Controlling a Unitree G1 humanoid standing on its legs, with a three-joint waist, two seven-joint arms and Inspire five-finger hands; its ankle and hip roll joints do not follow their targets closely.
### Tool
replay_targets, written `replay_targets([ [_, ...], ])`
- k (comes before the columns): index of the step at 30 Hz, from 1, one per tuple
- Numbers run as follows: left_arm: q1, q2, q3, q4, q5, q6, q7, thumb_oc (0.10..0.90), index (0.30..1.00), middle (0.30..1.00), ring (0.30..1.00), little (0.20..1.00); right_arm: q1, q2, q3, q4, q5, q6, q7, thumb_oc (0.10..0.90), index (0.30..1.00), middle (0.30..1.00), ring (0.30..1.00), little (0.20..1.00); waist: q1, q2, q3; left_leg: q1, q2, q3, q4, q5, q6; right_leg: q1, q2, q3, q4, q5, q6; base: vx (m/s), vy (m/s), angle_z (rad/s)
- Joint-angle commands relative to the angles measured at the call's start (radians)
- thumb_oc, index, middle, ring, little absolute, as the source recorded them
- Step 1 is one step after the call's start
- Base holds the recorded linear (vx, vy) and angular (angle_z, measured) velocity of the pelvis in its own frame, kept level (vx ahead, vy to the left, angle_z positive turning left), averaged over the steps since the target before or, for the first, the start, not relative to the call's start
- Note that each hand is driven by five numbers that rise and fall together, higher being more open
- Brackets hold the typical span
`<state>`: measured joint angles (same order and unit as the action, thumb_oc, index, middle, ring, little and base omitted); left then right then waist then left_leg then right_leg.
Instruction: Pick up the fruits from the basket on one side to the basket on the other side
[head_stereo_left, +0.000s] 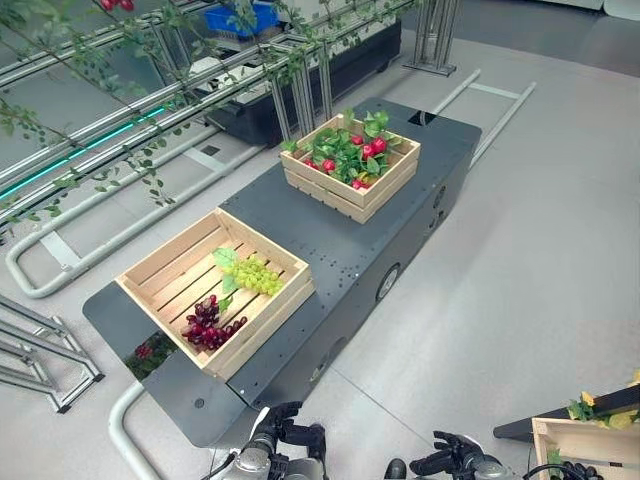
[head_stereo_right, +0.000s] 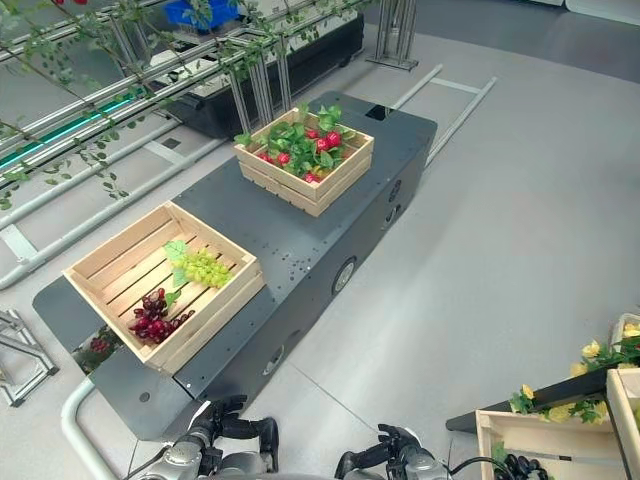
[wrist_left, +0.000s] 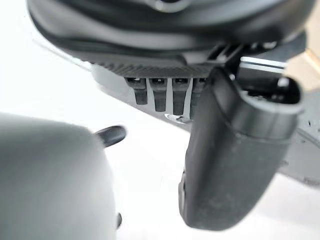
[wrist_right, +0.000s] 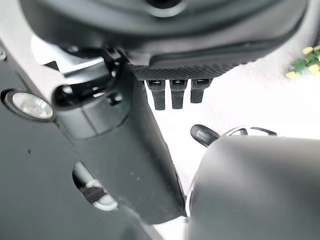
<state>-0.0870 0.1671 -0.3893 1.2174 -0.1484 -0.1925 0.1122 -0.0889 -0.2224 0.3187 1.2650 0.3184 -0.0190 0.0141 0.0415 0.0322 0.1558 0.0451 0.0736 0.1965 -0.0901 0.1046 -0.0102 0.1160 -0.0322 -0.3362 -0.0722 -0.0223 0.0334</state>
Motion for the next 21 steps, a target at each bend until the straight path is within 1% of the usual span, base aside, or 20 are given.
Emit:
replay_targets([
  [1, -0.029, 0.001, -0.065, 0.012, 0.084, -0.052, 0.031, 0.800, 0.900, 0.900, 0.900, 0.900, -0.003, 0.033, 0.006, 0.007, 0.050, -0.064, -0.050, 0.800, 0.900, 0.900, 0.900, 0.900, 0.034, -0.045, -0.028, -0.043, -0.062, -0.018, 0.003, -0.047, 0.025, 0.045, -0.064, 0.011, 0.167, -0.105, -0.006, 0.14, 0.216, -0.04],
  [2, -0.032, 0.011, -0.076, 0.003, 0.103, -0.050, 0.037, 0.800, 0.900, 0.900, 0.900, 0.900, -0.004, 0.034, 0.001, 0.002, 0.060, -0.077, -0.055, 0.800, 0.900, 0.900, 0.900, 0.900, 0.035, -0.046, -0.025, -0.036, -0.070, -0.018, 0.003, -0.050, 0.037, 0.009, -0.085, 0.002, 0.262, -0.095, 0.013, 0.11, 0.264, 0.07],
  [3, -0.037, 0.019, -0.091, -0.005, 0.127, -0.048, 0.041, 0.800, 0.900, 0.900, 0.900, 0.900, -0.008, 0.034, -0.007, -0.007, 0.060, -0.093, -0.054, 0.800, 0.900, 0.900, 0.900, 0.900, 0.029, -0.042, -0.013, -0.022, -0.082, -0.025, 0.003, -0.056, 0.057, -0.078, -0.127, 0.020, 0.441, -0.041, 0.043, 0.10, 0.275, 0.04],
  [4, -0.041, 0.026, -0.109, -0.010, 0.131, -0.047, 0.043, 0.800, 0.900, 0.900, 0.900, 0.900, -0.009, 0.033, -0.008, -0.024, 0.062, -0.101, -0.051, 0.800, 0.900, 0.900, 0.900, 0.900, 0.022, -0.040, 0.002, -0.008, -0.091, -0.034, 0.003, -0.064, 0.070, -0.135, -0.142, 0.044, 0.533, -0.019, 0.050, 0.03, 0.214, 0.02],
  [5, -0.046, 0.030, -0.118, -0.015, 0.127, -0.043, 0.042, 0.800, 0.900, 0.900, 0.900, 0.900, -0.010, 0.032, -0.007, -0.033, 0.062, -0.105, -0.048, 0.800, 0.900, 0.900, 0.900, 0.900, 0.017, -0.034, 0.010, -0.010, -0.086, -0.038, 0.003, -0.058, 0.079, -0.171, -0.138, 0.052, 0.560, 0.007, 0.039, 0.02, 0.085, 0.06],
  [6, -0.051, 0.034, -0.128, -0.020, 0.125, -0.035, 0.042, 0.800, 0.900, 0.900, 0.900, 0.900, -0.011, 0.033, -0.002, -0.039, 0.063, -0.111, -0.048, 0.800, 0.900, 0.900, 0.900, 0.900, 0.010, -0.034, 0.019, -0.004, -0.087, -0.047, 0.003, -0.062, 0.082, -0.195, -0.131, 0.071, 0.556, 0.019, 0.039, 0.00, -0.040, 0.20],
  [8, -0.073, 0.042, -0.153, -0.022, 0.107, -0.038, 0.043, 0.800, 0.900, 0.900, 0.900, 0.900, -0.025, 0.035, 0.006, -0.039, 0.075, -0.126, -0.044, 0.800, 0.900, 0.900, 0.900, 0.900, -0.006, -0.031, 0.031, -0.008, -0.073, -0.076, 0.003, -0.066, 0.077, -0.214, -0.095, 0.111, 0.420, 0.014, 0.028, 0.04, -0.132, 0.34],
  [9, -0.078, 0.043, -0.156, -0.022, 0.102, -0.041, 0.044, 0.800, 0.900, 0.900, 0.900, 0.900, -0.029, 0.034, 0.007, -0.038, 0.076, -0.128, -0.042, 0.800, 0.900, 0.900, 0.900, 0.900, -0.008, -0.030, 0.032, -0.010, -0.071, -0.080, 0.003, -0.068, 0.076, -0.216, -0.092, 0.118, 0.380, 0.017, 0.027, 0.01, -0.170, 0.58],
  [10, -0.095, 0.047, -0.163, -0.023, 0.091, -0.053, 0.038, 0.800, 0.900, 0.900, 0.900, 0.900, -0.047, 0.033, 0.009, -0.038, 0.080, -0.132, -0.043, 0.800, 0.900, 0.900, 0.900, 0.900, -0.012, -0.029, 0.038, -0.019, -0.069, -0.093, 0.003, -0.078, 0.074, -0.227, -0.090, 0.145, 0.251, 0.049, 0.032, -0.01, -0.192, 0.67],
  [11, -0.109, 0.049, -0.169, -0.023, 0.083, -0.071, 0.034, 0.800, 0.900, 0.900, 0.900, 0.900, -0.064, 0.032, 0.013, -0.035, 0.082, -0.134, -0.042, 0.800, 0.900, 0.900, 0.900, 0.900, -0.017, -0.032, 0.042, -0.034, -0.077, -0.108, 0.003, -0.091, 0.078, -0.247, -0.088, 0.189, 0.143, 0.105, 0.045, -0.03, -0.214, 0.62],
  [12, -0.116, 0.050, -0.172, -0.023, 0.087, -0.081, 0.035, 0.800, 0.900, 0.900, 0.900, 0.900, -0.074, 0.030, 0.014, -0.034, 0.086, -0.135, -0.042, 0.800, 0.900, 0.900, 0.900, 0.900, -0.020, -0.034, 0.044, -0.041, -0.083, -0.119, 0.003, -0.097, 0.082, -0.257, -0.085, 0.212, 0.101, 0.130, 0.051, -0.01, -0.223, 0.48],
  [13, -0.124, 0.052, -0.177, -0.023, 0.102, -0.097, 0.049, 0.800, 0.900, 0.900, 0.900, 0.900, -0.088, 0.030, 0.020, -0.033, 0.086, -0.131, -0.044, 0.800, 0.900, 0.900, 0.900, 0.900, -0.025, -0.032, 0.050, -0.049, -0.088, -0.136, 0.003, -0.104, 0.087, -0.274, -0.083, 0.239, 0.083, 0.149, 0.052, 0.03, -0.194, 0.38],
  [14, -0.127, 0.052, -0.179, -0.024, 0.105, -0.097, 0.058, 0.800, 0.900, 0.900, 0.900, 0.900, -0.091, 0.031, 0.026, -0.035, 0.079, -0.122, -0.043, 0.800, 0.900, 0.900, 0.900, 0.900, -0.027, -0.030, 0.051, -0.052, -0.087, -0.143, 0.003, -0.104, 0.088, -0.277, -0.081, 0.246, 0.092, 0.144, 0.049, 0.11, -0.238, 0.60],
  [15, -0.128, 0.054, -0.176, -0.026, 0.106, -0.085, 0.065, 0.800, 0.900, 0.900, 0.900, 0.900, -0.090, 0.037, 0.038, -0.043, 0.075, -0.106, -0.052, 0.800, 0.900, 0.900, 0.900, 0.900, -0.024, -0.029, 0.048, -0.055, -0.079, -0.149, 0.003, -0.094, 0.083, -0.260, -0.078, 0.240, 0.109, 0.117, 0.047, 0.13, -0.186, 0.65],
  [16, -0.126, 0.055, -0.173, -0.029, 0.103, -0.078, 0.067, 0.800, 0.900, 0.900, 0.900, 0.900, -0.089, 0.038, 0.040, -0.046, 0.076, -0.103, -0.056, 0.800, 0.900, 0.900, 0.900, 0.900, -0.021, -0.029, 0.046, -0.056, -0.076, -0.149, 0.003, -0.090, 0.081, -0.252, -0.079, 0.233, 0.112, 0.111, 0.047, 0.18, -0.252, 0.94],
  [17, -0.127, 0.054, -0.172, -0.026, 0.128, -0.086, 0.088, 0.800, 0.900, 0.900, 0.900, 0.900, -0.089, 0.041, 0.054, -0.053, 0.095, -0.104, -0.067, 0.800, 0.900, 0.900, 0.900, 0.900, -0.014, -0.034, 0.043, -0.061, -0.061, -0.139, 0.003, -0.077, 0.070, -0.219, -0.082, 0.200, 0.106, 0.091, 0.043, 0.17, -0.213, 0.94],
  [19, -0.120, 0.050, -0.189, -0.027, 0.215, -0.128, 0.121, 0.800, 0.900, 0.900, 0.900, 0.900, -0.083, 0.038, 0.053, -0.057, 0.100, -0.098, -0.072, 0.800, 0.900, 0.900, 0.900, 0.900, -0.010, -0.042, 0.037, -0.059, -0.049, -0.141, 0.003, -0.067, 0.060, -0.176, -0.075, 0.177, 0.080, 0.080, 0.033, 0.21, -0.200, 0.83],
  [21, -0.117, 0.051, -0.215, -0.036, 0.253, -0.147, 0.142, 0.800, 0.900, 0.900, 0.900, 0.900, -0.078, 0.032, 0.052, -0.056, 0.092, -0.086, -0.074, 0.800, 0.900, 0.900, 0.900, 0.900, -0.009, -0.047, 0.033, -0.060, -0.043, -0.146, 0.003, -0.064, 0.053, -0.159, -0.070, 0.168, 0.068, 0.073, 0.028, 0.15, -0.104, 0.31],
])
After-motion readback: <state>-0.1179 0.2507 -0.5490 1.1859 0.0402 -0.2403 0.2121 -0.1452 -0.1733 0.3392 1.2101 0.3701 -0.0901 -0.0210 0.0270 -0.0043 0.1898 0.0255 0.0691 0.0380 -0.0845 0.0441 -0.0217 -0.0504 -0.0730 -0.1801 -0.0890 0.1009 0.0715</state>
